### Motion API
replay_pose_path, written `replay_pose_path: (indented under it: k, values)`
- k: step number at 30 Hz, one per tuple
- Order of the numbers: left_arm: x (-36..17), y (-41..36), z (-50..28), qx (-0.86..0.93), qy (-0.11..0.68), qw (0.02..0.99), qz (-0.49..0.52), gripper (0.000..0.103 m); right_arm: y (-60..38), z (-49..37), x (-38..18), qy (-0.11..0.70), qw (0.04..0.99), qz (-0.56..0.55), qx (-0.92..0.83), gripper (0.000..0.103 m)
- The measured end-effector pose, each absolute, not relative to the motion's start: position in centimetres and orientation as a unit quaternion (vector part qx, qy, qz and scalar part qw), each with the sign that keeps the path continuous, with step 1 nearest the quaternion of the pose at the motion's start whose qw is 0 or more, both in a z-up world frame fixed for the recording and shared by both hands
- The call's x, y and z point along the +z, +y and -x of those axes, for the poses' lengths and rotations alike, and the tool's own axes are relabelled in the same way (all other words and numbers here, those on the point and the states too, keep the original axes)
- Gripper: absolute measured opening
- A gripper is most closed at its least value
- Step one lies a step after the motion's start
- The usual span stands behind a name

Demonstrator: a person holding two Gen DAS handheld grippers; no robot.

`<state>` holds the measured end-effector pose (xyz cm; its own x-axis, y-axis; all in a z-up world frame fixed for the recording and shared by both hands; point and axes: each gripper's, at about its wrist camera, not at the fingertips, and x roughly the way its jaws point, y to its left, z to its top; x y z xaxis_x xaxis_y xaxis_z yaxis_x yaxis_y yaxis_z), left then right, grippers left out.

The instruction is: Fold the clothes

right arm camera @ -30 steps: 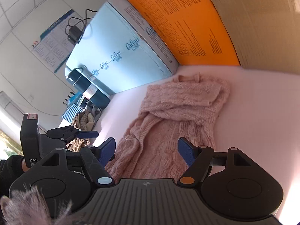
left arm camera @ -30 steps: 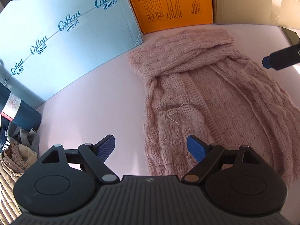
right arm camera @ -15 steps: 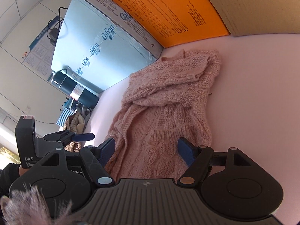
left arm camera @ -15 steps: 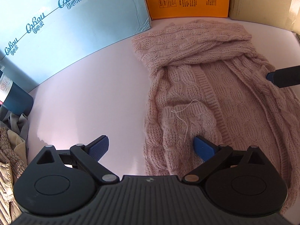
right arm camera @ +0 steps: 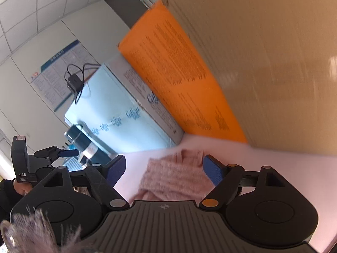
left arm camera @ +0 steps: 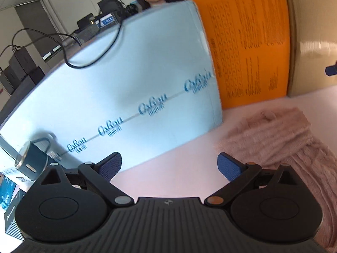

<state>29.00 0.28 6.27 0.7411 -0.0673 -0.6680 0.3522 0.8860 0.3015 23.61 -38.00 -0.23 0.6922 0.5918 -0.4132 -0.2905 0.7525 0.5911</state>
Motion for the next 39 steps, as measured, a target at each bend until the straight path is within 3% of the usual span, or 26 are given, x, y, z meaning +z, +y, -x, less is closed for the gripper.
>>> replay_pose_path:
  k: [2, 4, 12, 22, 25, 26, 27, 28, 29, 30, 32, 39]
  values:
    - [6.2, 1.0, -30.2, -0.117, 0.338, 0.920, -0.161, 0.103, -37.5, -24.0, -0.6, 0.309, 0.892, -0.214, 0.252, 0.097]
    - [4.3, 1.3, -31.1, -0.133, 0.354, 0.919, -0.115, 0.103, -37.0, -24.4, -1.0, 0.315, 0.897, -0.181, 0.254, 0.097]
    - [-4.0, 0.0, -33.9, -0.182, 0.416, 0.891, 0.000, 0.102, -39.5, -25.8, -10.2, 0.352, 0.861, -0.311, 0.197, 0.097]
    - [-8.4, -1.9, -38.5, -0.211, 0.449, 0.866, 0.062, 0.102, -38.0, -28.2, -12.6, 0.345, 0.861, -0.302, 0.220, 0.095]
    - [-9.1, -2.7, -38.8, -0.224, 0.452, 0.862, 0.054, 0.089, -37.1, -28.8, -12.7, 0.336, 0.871, -0.283, 0.219, 0.094]
    - [-9.0, -2.9, -38.6, -0.230, 0.447, 0.863, 0.047, 0.077, -37.0, -29.1, -12.7, 0.338, 0.871, -0.282, 0.217, 0.084]
    - [-9.0, -3.1, -38.4, -0.237, 0.444, 0.863, 0.040, 0.053, -36.8, -29.3, -12.7, 0.340, 0.872, -0.280, 0.215, 0.069]
    - [-8.9, -3.3, -38.3, -0.245, 0.445, 0.861, 0.039, 0.037, -36.6, -29.4, -12.8, 0.347, 0.870, -0.276, 0.215, 0.020]
    - [-8.8, -3.5, -38.3, -0.253, 0.445, 0.859, 0.037, 0.021, -36.4, -29.5, -12.8, 0.355, 0.868, -0.273, 0.216, 0.013]
    - [-8.5, -3.6, -38.0, -0.253, 0.438, 0.862, 0.034, 0.015, -36.2, -29.6, -12.9, 0.362, 0.866, -0.269, 0.216, 0.013]
    - [-7.8, -3.7, -37.6, -0.255, 0.428, 0.867, 0.028, 0.012, -36.1, -29.7, -12.9, 0.366, 0.863, -0.275, 0.216, 0.013]
    - [-4.3, -3.1, -34.8, -0.270, 0.390, 0.880, 0.024, 0.012, -36.6, -28.3, -10.1, 0.341, 0.862, -0.287, 0.241, 0.013]
